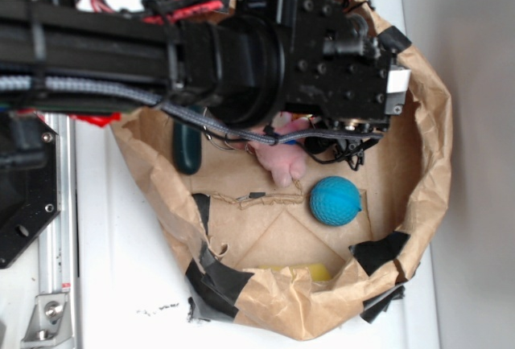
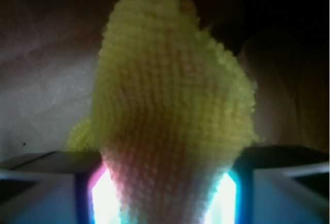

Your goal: Grab the yellow cloth.

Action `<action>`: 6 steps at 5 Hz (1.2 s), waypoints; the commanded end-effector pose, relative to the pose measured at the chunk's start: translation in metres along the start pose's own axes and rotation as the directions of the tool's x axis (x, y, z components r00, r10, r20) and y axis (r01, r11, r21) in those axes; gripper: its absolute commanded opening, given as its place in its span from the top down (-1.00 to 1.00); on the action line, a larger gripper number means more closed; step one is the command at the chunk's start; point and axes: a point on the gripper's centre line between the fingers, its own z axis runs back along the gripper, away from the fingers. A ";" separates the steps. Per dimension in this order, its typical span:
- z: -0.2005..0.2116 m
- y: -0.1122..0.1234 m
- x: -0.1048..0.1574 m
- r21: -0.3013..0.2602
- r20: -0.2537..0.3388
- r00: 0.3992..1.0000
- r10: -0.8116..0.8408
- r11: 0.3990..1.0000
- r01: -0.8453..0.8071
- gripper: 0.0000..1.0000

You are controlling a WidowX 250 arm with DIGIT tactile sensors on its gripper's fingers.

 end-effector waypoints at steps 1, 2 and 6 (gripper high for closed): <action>0.055 -0.004 0.002 0.000 0.093 0.994 -0.057 0.998 0.057 1.00; 0.110 -0.007 -0.017 -0.082 0.260 0.965 -0.039 0.995 0.063 1.00; 0.142 0.008 -0.050 -0.231 0.001 0.980 0.201 0.953 -0.195 1.00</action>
